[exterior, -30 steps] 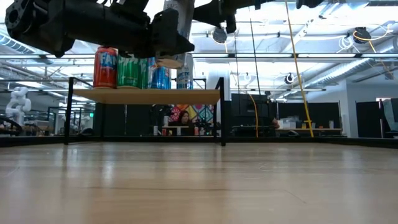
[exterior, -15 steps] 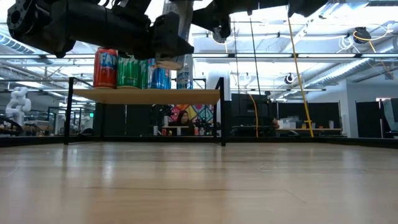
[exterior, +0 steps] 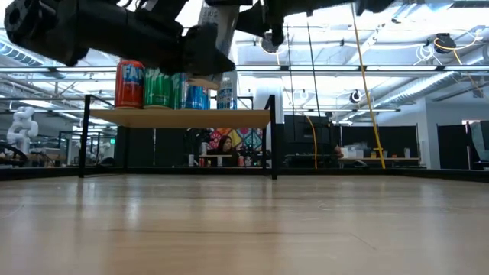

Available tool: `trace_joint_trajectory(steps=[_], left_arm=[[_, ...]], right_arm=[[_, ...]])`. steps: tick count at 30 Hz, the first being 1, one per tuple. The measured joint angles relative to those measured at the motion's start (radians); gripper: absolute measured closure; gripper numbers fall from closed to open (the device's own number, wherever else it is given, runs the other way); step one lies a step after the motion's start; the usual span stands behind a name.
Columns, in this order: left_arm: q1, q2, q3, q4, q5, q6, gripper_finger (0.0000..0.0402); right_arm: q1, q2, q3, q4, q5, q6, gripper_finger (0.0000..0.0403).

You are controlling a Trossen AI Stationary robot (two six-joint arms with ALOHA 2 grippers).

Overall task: Place canned beverage on shelf
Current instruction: Put the left black soda can on the shelf

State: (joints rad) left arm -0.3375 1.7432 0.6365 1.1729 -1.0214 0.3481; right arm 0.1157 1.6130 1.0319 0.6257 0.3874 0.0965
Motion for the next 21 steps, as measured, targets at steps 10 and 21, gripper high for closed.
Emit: trace_joint_trajectory(steps=[10, 21], left_arm=[[-0.008, -0.287, -0.002, -0.519, 0.036, -0.184, 0.0124], [0.102, -0.325, -0.006, -0.864, 0.174, -0.478, 0.0116]], right_arm=[[-0.17, -0.078, 0.215, -0.477, -0.358, -0.03, 0.0166], [-0.231, -0.075, 0.345, -0.629, -0.434, -0.116, 0.0166]])
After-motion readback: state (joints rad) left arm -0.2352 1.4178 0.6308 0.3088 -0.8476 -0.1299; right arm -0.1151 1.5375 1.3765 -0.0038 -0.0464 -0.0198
